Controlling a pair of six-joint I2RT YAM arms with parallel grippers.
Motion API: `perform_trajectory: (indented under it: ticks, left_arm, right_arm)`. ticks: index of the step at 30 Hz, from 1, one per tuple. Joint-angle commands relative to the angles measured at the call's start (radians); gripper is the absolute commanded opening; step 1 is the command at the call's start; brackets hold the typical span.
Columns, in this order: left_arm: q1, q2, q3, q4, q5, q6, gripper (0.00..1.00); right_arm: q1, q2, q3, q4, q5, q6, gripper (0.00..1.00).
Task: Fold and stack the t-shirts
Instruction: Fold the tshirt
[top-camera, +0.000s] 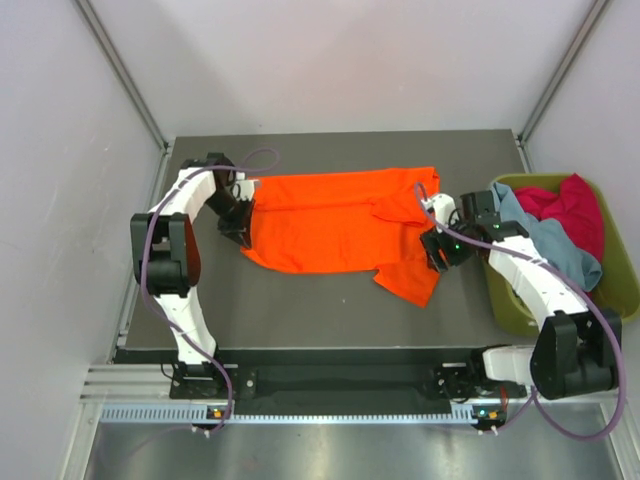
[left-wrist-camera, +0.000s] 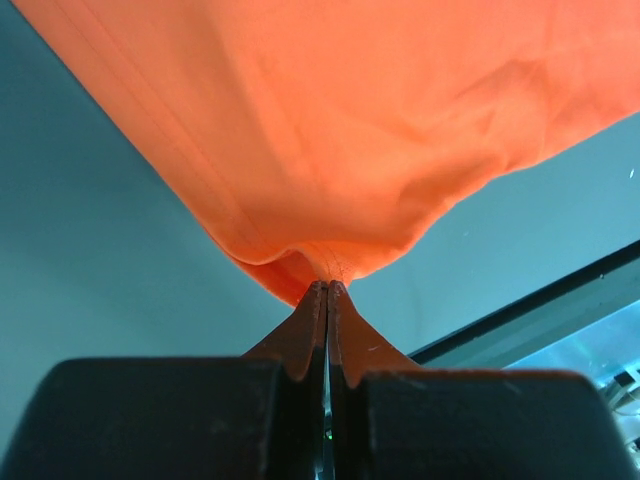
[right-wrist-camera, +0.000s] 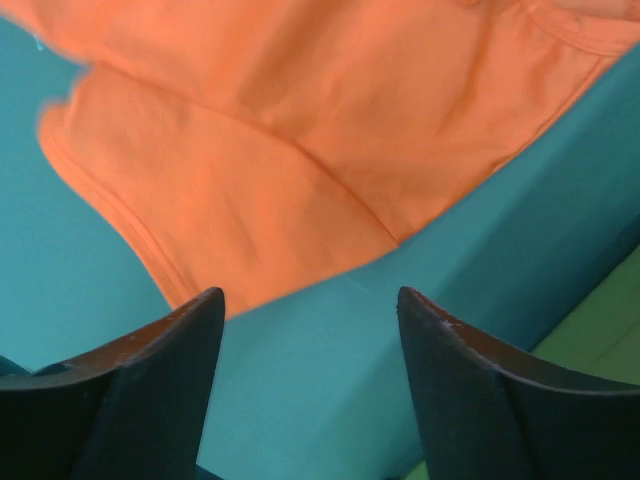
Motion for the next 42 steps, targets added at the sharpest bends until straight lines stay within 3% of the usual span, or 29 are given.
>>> perform_trajectory:
  ticks: [1,7,14,25,42]
  left_arm:
    - [-0.001,-0.067,-0.033,-0.029,0.016,0.013,0.00]
    - [-0.001,-0.070,-0.036,-0.014,0.017,-0.001,0.00]
    - [-0.001,-0.053,-0.009,-0.014,0.017,-0.004,0.00]
    - [-0.001,-0.030,0.016,-0.007,0.019,-0.012,0.00]
    - [-0.001,-0.014,0.028,-0.007,0.011,-0.009,0.00]
  right_arm:
    - [0.037,-0.042,-0.045,-0.042,0.001,-0.212,0.66]
    - [0.171,-0.140,-0.178,-0.079,0.038,-0.465,0.61]
    - [0.266,-0.182,-0.243,-0.039,0.053,-0.470,0.63]
    - [0.346,-0.084,-0.255,-0.014,0.067,-0.530,0.64]
    - [0.379,-0.012,-0.293,0.102,0.099,-0.541,0.57]
